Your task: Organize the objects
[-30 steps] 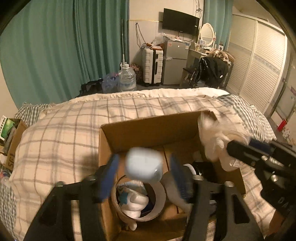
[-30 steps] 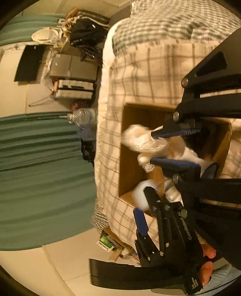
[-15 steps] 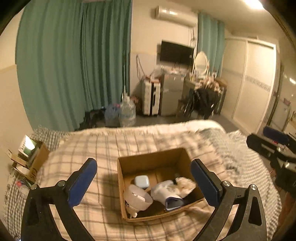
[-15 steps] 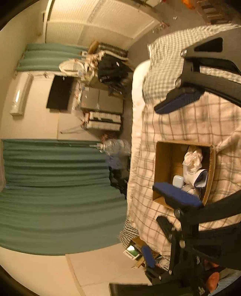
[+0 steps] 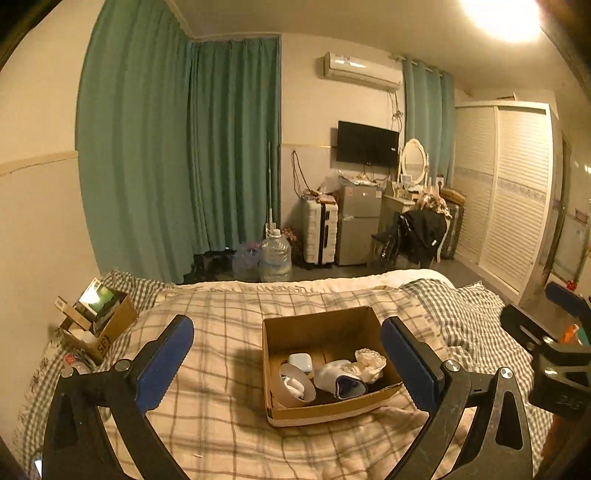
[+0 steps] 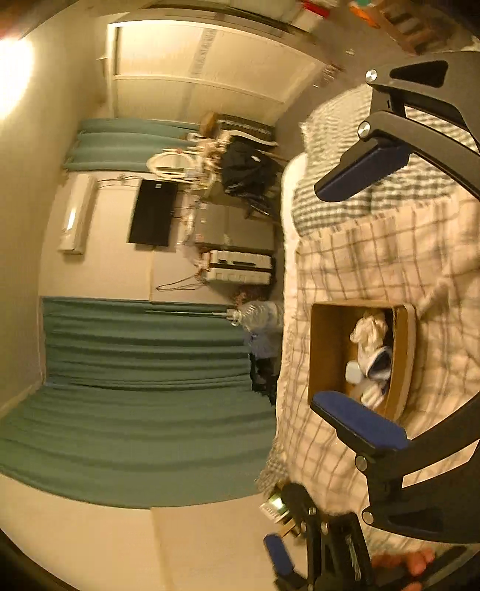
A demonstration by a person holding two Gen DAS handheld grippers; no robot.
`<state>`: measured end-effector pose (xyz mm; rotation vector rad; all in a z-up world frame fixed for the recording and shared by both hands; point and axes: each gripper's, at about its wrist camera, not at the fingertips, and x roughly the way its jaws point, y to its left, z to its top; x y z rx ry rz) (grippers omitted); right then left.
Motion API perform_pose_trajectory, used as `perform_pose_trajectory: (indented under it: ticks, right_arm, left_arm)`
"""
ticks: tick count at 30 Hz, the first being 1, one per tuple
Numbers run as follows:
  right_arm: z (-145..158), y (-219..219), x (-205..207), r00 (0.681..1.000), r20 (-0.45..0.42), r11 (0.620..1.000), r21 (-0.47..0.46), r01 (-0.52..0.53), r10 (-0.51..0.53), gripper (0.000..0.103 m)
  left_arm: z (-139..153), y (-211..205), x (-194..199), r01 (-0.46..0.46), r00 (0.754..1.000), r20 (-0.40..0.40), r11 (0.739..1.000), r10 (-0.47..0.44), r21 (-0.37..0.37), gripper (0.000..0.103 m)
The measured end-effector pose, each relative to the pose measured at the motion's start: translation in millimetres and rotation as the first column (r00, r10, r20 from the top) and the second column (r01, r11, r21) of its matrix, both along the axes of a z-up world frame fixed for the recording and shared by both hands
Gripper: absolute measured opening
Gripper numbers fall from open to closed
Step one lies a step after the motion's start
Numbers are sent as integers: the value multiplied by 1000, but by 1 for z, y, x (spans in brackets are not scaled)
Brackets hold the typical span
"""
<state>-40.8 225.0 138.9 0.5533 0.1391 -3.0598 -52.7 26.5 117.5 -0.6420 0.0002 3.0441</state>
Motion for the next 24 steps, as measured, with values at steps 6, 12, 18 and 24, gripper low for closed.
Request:
perform_pose_trajectory:
  ticks: [6, 12, 18, 24]
  right_arm:
    - [-58, 3, -22, 999, -26, 999, 28, 27, -26, 102]
    - [-123, 7, -51, 992, 123, 1000, -10, -4, 5, 103]
    - [-127, 3, -53, 990, 136, 999, -32, -32, 36, 102]
    - [-124, 1, -48, 992, 128, 1000, -15, -18, 20, 103]
  left_arm:
    - [-59, 0, 10, -79, 995, -59, 996, 77, -34, 103]
    - [-121, -11, -3, -99, 993, 69, 995, 98, 16, 103]
    - [-122, 2, 1, -89, 995, 40, 995, 91, -44, 103]
    - [-117, 2, 1, -81, 996, 46, 996, 82, -23, 103]
